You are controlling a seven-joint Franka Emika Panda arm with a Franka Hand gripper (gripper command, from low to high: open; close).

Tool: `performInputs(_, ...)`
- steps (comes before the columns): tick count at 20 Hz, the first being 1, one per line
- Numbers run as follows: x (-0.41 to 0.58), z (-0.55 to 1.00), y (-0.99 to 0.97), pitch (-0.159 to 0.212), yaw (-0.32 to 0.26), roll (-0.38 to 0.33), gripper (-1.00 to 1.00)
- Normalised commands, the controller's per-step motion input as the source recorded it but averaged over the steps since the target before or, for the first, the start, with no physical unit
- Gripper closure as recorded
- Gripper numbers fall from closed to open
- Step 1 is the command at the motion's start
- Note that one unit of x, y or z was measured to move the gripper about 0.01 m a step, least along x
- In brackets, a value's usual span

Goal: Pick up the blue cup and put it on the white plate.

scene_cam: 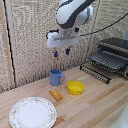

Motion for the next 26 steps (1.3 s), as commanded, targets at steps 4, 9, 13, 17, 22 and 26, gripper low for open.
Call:
performInputs(4, 0.888, -0.11, -0.20, 0.102, 0.015, 0.000, -1.00)
performInputs(9, 0.822, -0.07, -0.32, 0.075, 0.045, 0.006, -1.00)
performInputs(13, 0.648, -0.09, -0.39, 0.085, 0.078, 0.002, -1.00)
performInputs(17, 0.398, -0.11, -0.44, 0.157, 0.107, 0.000, -1.00)
performInputs(22, 0.210, -0.13, -0.26, 0.180, 0.084, -0.002, -1.00)
performInputs(26, 0.301, -0.26, -0.21, 0.082, 0.100, -0.028, -1.00)
